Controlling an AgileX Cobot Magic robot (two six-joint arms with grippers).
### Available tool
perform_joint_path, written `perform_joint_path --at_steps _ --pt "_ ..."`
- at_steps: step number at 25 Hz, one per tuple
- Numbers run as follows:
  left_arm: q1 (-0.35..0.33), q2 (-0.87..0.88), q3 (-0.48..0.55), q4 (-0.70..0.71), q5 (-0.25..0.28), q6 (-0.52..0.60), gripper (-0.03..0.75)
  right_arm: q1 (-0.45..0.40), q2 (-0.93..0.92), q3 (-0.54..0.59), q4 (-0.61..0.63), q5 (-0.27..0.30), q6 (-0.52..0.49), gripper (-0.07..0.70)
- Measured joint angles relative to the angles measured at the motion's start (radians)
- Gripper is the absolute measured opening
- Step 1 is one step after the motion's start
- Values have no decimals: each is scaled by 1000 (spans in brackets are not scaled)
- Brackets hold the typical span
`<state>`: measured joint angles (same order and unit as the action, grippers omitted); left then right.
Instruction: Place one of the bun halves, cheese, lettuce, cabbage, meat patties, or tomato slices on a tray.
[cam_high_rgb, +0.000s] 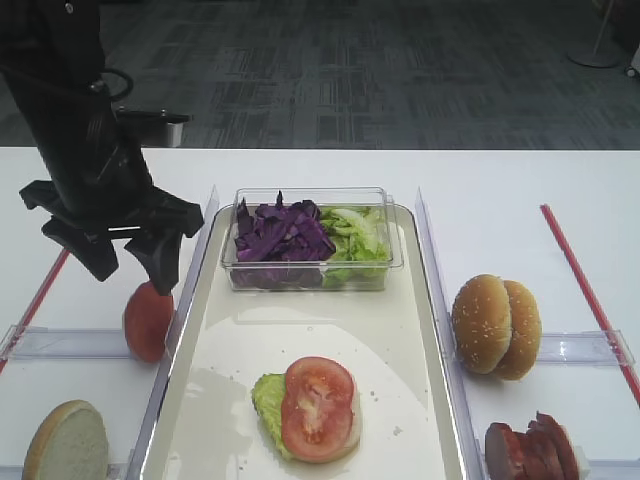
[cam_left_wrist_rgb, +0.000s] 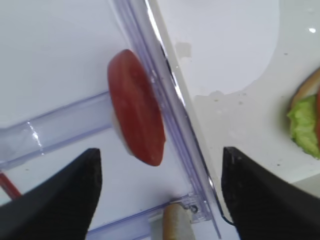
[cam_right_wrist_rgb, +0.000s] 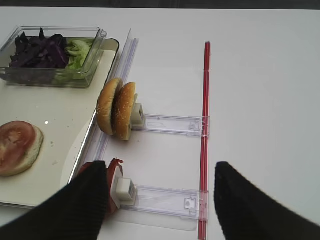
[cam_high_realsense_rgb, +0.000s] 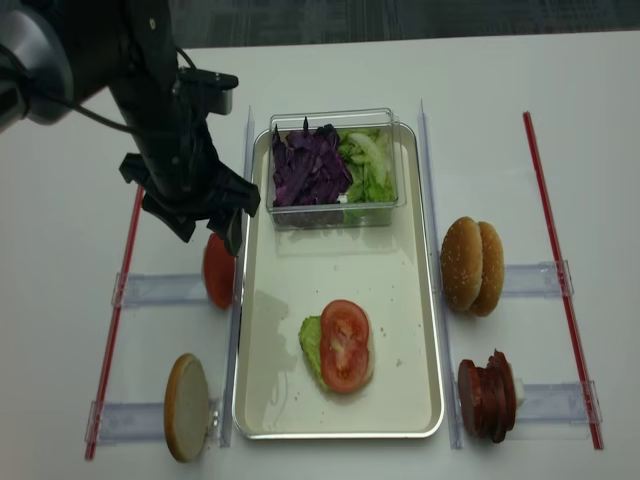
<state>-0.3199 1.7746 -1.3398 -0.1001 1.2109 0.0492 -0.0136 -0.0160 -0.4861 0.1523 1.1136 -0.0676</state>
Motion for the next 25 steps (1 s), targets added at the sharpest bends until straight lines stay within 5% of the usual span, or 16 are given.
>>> perform_joint_path --at_steps 11,25 --pt "47 0 0 52 2 -13 478 0 0 0 0 0 0 484" --pt "237 -5 0 72 2 -7 478 0 0 0 0 0 0 484"
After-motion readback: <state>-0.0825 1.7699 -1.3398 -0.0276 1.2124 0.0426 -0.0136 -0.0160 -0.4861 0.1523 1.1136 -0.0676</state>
